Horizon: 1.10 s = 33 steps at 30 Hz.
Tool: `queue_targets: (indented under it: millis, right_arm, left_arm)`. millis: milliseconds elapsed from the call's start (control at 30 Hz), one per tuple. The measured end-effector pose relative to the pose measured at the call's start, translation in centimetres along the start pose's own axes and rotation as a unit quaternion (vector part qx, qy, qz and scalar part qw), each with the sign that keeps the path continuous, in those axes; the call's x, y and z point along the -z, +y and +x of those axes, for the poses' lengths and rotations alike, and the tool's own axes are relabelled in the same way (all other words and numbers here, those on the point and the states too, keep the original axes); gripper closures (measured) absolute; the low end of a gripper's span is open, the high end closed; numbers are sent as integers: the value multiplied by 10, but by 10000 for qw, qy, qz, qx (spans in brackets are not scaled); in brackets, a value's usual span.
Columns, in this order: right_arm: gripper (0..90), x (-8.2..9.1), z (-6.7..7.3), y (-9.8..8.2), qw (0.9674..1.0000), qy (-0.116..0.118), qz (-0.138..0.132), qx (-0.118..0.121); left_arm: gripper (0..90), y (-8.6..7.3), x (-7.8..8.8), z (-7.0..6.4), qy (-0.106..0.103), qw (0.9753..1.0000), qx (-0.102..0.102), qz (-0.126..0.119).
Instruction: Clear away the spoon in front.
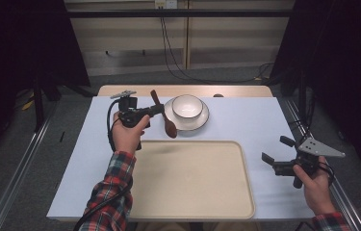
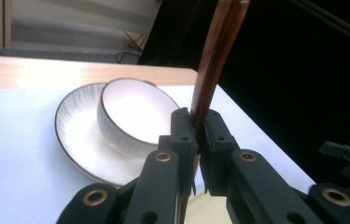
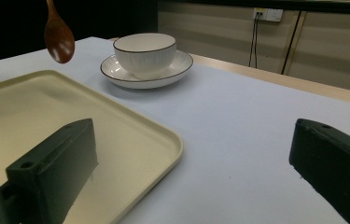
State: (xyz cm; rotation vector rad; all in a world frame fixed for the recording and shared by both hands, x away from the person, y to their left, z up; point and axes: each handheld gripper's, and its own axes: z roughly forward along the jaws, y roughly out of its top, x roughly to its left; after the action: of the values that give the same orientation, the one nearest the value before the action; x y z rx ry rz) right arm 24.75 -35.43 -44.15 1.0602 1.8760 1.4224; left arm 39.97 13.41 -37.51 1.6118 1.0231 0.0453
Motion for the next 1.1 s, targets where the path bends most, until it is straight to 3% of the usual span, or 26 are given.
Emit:
queue_targets:
  millis: [200,500,600,700,1100]
  right_arm:
    - [3,0,0,0,10000,15,-3,-1]
    - [4,0,1,0,10000,7,27,10]
    - [4,0,1,0,10000,-35,21,37]
    - [4,0,1,0,10000,-3,12,51]
    - [4,0,1,-1,9999,28,49,88]
  left_arm:
    - [852,-7,3,-2,-11,9999,63,141]
    - [852,-16,7,-9,-83,9992,-58,376]
    - [852,-18,8,-10,-121,9992,-19,375]
    - [851,-21,11,-13,-102,9991,-109,409]
    - [851,-36,19,-16,-188,9976,19,672]
